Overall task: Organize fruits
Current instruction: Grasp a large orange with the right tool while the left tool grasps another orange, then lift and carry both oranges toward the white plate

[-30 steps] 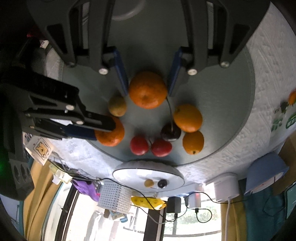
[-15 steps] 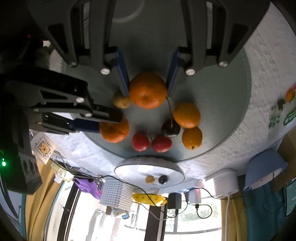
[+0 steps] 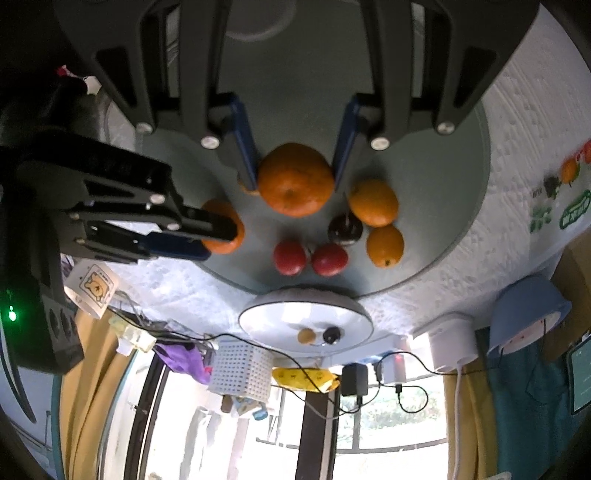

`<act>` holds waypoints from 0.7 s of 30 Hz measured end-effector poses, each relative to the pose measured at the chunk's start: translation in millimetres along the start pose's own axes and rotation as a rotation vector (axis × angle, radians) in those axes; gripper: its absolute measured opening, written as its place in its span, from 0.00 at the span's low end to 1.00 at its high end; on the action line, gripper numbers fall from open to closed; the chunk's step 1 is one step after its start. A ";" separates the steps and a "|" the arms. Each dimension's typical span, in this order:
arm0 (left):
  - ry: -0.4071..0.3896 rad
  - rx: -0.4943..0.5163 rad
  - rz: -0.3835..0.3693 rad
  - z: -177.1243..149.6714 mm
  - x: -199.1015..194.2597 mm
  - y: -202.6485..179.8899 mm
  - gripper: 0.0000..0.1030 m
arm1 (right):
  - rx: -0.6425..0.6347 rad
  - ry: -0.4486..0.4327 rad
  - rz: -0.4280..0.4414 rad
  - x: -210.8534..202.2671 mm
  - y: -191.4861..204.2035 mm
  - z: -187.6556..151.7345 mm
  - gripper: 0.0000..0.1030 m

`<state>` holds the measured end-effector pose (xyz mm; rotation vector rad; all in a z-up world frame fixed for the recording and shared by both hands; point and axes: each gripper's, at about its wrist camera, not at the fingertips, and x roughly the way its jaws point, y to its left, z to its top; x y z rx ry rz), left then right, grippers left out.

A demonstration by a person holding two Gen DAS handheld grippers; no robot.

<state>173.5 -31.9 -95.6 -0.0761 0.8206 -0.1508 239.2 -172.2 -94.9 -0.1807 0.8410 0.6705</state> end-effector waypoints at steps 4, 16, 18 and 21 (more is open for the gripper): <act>-0.011 0.003 0.002 5.0 -1.6 0.6 0.40 | -0.009 -0.010 0.000 -3.0 -0.2 1.7 0.37; -0.042 0.013 0.004 20.3 -6.3 2.4 0.40 | -0.006 -0.047 -0.013 -12.3 -4.7 13.7 0.37; -0.044 0.015 0.002 22.3 -6.4 2.6 0.40 | -0.004 -0.051 -0.015 -13.5 -5.7 14.6 0.37; -0.049 0.019 0.000 26.7 -6.6 2.7 0.40 | 0.000 -0.059 -0.019 -15.2 -7.3 16.7 0.37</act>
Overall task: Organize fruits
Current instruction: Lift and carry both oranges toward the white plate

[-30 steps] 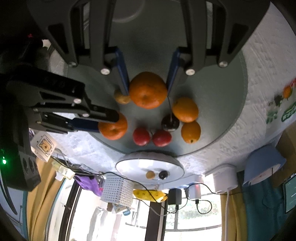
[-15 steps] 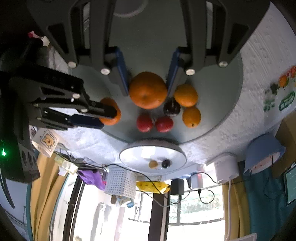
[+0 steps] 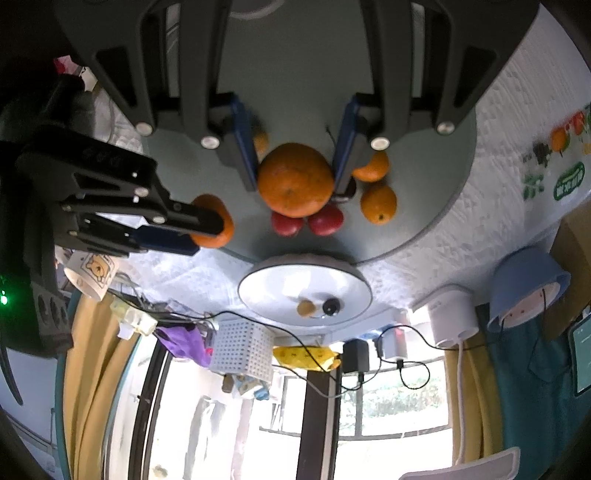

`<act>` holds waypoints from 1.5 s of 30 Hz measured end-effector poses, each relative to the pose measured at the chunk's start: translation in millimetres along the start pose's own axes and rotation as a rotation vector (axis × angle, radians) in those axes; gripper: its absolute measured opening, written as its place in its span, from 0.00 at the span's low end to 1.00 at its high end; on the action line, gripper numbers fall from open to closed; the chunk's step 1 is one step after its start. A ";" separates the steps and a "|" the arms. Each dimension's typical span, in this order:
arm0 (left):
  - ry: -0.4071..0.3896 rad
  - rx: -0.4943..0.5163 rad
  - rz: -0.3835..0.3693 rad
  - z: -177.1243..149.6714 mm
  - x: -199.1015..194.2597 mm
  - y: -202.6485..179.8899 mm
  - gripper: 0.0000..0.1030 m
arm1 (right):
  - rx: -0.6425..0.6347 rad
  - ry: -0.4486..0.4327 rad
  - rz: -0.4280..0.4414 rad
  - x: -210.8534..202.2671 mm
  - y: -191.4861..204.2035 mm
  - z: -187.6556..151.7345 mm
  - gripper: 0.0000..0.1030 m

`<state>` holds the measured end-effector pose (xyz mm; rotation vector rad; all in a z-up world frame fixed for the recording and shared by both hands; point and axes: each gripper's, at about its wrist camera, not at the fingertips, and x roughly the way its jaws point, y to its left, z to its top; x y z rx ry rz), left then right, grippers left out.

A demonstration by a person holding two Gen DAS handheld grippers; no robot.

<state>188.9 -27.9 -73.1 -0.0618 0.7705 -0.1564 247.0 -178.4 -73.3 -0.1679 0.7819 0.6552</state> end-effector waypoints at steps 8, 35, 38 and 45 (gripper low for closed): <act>-0.021 0.006 -0.012 15.2 2.1 2.1 0.40 | 0.006 -0.019 -0.016 -4.5 -5.3 10.1 0.37; -0.037 0.010 -0.039 69.3 50.7 23.9 0.40 | 0.012 -0.014 -0.002 35.4 -29.8 49.5 0.37; -0.027 0.006 -0.041 73.7 58.8 25.3 0.40 | 0.015 -0.016 0.015 41.3 -32.7 52.9 0.37; -0.002 -0.015 -0.038 82.3 78.3 32.5 0.40 | 0.002 -0.024 0.027 54.2 -37.7 57.2 0.37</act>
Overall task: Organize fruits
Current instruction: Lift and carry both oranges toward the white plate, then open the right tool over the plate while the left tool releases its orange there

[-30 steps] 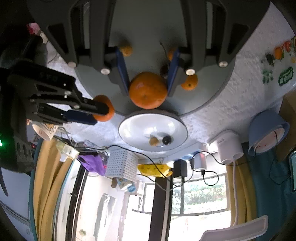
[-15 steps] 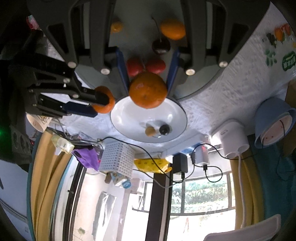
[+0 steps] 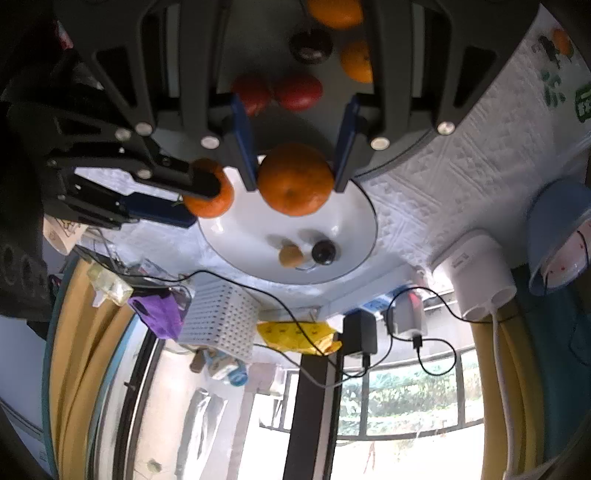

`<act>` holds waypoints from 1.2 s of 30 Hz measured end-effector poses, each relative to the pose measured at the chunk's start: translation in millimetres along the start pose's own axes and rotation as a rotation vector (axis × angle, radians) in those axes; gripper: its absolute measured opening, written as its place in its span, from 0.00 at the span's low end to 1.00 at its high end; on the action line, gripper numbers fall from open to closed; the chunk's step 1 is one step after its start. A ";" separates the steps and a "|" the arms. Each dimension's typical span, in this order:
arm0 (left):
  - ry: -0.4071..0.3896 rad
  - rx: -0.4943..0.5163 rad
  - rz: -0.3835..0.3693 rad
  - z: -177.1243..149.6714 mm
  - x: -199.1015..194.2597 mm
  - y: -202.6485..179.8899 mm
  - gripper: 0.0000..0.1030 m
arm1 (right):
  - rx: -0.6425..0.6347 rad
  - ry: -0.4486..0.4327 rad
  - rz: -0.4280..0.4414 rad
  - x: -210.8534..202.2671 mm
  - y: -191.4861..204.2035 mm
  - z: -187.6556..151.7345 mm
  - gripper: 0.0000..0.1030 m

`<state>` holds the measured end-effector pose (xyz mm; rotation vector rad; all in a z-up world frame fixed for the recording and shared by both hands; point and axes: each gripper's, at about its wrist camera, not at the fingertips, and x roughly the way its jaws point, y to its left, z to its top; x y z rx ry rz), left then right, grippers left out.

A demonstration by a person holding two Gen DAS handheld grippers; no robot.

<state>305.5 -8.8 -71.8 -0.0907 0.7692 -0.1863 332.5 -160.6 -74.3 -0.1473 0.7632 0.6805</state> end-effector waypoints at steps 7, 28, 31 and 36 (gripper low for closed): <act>0.023 -0.005 -0.007 5.9 14.2 1.8 0.40 | -0.011 -0.005 -0.003 9.3 -5.8 7.9 0.37; 0.031 -0.035 -0.013 7.6 14.6 1.2 0.45 | 0.057 0.010 -0.054 3.5 -20.0 -1.5 0.37; 0.029 -0.034 -0.012 7.3 12.3 -0.5 0.45 | 0.056 0.007 -0.056 0.9 -19.1 -1.1 0.37; 0.019 -0.028 -0.010 7.1 5.5 -2.9 0.45 | 0.054 0.003 -0.057 -2.6 -17.6 -1.8 0.37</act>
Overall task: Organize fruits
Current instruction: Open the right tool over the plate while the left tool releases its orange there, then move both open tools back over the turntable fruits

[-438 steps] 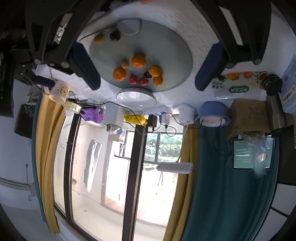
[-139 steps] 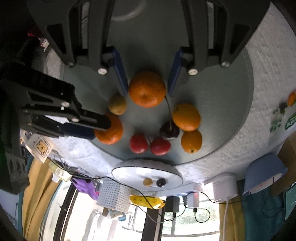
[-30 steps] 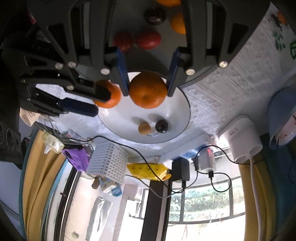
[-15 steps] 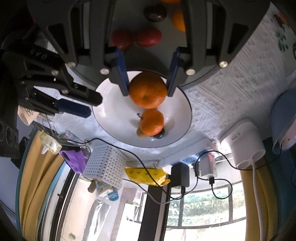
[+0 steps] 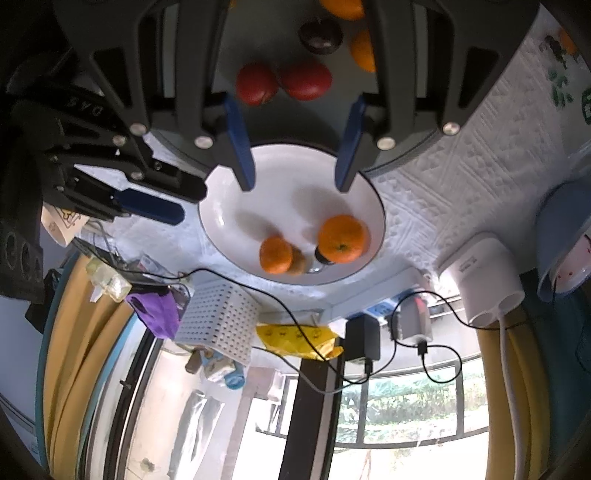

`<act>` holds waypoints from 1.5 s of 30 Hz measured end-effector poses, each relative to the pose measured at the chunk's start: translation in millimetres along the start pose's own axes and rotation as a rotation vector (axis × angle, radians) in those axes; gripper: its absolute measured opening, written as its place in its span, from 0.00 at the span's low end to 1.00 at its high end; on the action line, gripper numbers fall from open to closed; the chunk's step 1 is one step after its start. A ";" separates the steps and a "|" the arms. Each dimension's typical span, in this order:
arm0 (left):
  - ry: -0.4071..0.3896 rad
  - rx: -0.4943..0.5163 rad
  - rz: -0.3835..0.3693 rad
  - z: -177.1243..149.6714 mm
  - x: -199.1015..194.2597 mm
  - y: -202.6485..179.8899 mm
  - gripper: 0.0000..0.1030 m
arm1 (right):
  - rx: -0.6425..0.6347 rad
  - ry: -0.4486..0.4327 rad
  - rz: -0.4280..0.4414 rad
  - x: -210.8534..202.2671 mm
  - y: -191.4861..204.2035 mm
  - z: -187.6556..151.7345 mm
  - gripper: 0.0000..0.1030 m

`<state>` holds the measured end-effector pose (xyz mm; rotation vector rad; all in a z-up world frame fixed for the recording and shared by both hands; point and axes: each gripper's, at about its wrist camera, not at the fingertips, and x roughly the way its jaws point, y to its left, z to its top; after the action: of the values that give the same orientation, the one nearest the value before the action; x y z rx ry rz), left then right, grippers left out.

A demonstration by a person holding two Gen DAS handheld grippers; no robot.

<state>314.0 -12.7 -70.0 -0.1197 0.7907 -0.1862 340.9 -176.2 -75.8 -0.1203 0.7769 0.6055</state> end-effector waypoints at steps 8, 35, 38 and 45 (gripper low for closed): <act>-0.024 0.003 0.003 -2.3 -16.1 -3.6 0.45 | -0.009 -0.014 -0.004 -13.4 7.5 -2.0 0.37; -0.126 -0.012 0.024 -38.7 -92.3 -6.8 0.45 | -0.063 -0.081 -0.010 -70.8 50.3 -20.0 0.37; -0.129 -0.016 0.028 -45.0 -97.9 -5.8 0.45 | -0.068 -0.077 -0.009 -73.5 54.7 -23.6 0.37; -0.132 -0.036 0.036 -60.3 -108.8 -0.4 0.45 | -0.083 -0.062 -0.005 -77.5 68.1 -34.4 0.38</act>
<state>195.9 7.6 -36.4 -0.1501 0.6647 -0.1291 238.9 -167.3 -39.1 -0.1790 0.6913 0.6346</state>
